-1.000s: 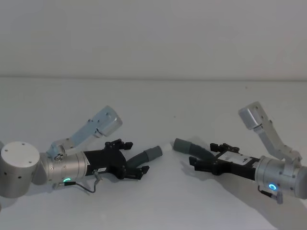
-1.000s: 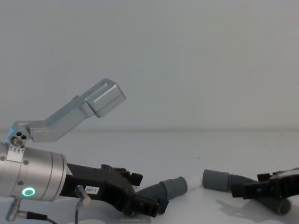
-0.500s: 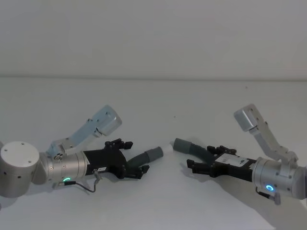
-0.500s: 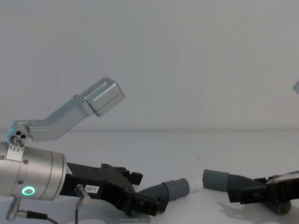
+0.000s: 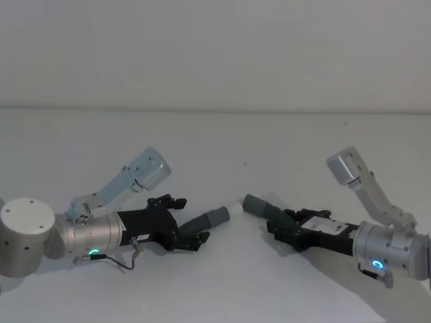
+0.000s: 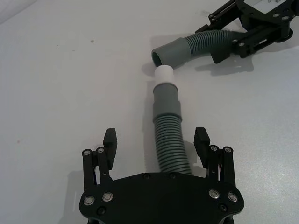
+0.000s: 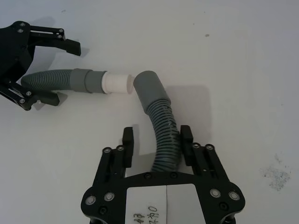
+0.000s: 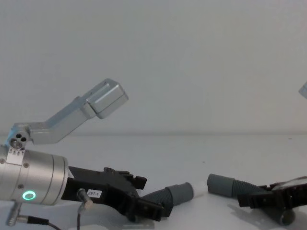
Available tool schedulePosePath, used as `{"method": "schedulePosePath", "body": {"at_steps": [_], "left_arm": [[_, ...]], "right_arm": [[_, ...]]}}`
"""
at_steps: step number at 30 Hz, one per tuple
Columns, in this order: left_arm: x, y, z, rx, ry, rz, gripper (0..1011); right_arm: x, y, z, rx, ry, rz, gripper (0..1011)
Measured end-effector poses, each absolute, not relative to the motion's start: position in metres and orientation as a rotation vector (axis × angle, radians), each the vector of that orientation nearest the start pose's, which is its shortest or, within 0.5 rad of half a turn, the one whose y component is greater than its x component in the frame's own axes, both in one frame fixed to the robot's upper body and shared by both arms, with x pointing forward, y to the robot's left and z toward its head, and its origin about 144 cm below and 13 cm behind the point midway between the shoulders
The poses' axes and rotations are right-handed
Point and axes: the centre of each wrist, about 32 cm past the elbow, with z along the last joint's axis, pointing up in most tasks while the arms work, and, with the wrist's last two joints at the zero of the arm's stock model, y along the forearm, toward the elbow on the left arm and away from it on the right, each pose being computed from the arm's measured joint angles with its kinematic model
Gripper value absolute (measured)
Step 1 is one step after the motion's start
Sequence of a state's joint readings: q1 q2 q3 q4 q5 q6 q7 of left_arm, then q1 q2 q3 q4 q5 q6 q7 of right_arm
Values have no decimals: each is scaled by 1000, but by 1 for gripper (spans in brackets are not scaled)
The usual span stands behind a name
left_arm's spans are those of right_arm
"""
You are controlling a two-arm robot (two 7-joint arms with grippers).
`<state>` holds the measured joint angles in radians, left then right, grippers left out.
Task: Use both hands to pick up one end of the pipe from the table, align the ends, and insert them.
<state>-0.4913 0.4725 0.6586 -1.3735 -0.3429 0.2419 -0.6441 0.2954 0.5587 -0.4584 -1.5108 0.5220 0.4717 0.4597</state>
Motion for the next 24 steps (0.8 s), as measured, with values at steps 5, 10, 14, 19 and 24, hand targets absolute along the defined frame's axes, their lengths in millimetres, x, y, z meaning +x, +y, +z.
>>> {"method": "schedulePosePath", "body": {"at_steps": [5, 10, 14, 19, 24], "left_arm": [[548, 218, 1196, 412, 10, 491, 1001], [548, 218, 1196, 412, 10, 490, 1001], [548, 218, 1196, 412, 10, 491, 1001], [548, 218, 1196, 412, 10, 491, 1000], [548, 218, 1196, 412, 10, 491, 894]], "right_arm": [[512, -274, 1190, -409, 301, -768, 425], [512, -274, 1190, -409, 301, -768, 291], [512, -274, 1190, -409, 301, -768, 282], [512, -274, 1190, -409, 300, -769, 281], [512, -273, 1190, -410, 300, -768, 282]]}}
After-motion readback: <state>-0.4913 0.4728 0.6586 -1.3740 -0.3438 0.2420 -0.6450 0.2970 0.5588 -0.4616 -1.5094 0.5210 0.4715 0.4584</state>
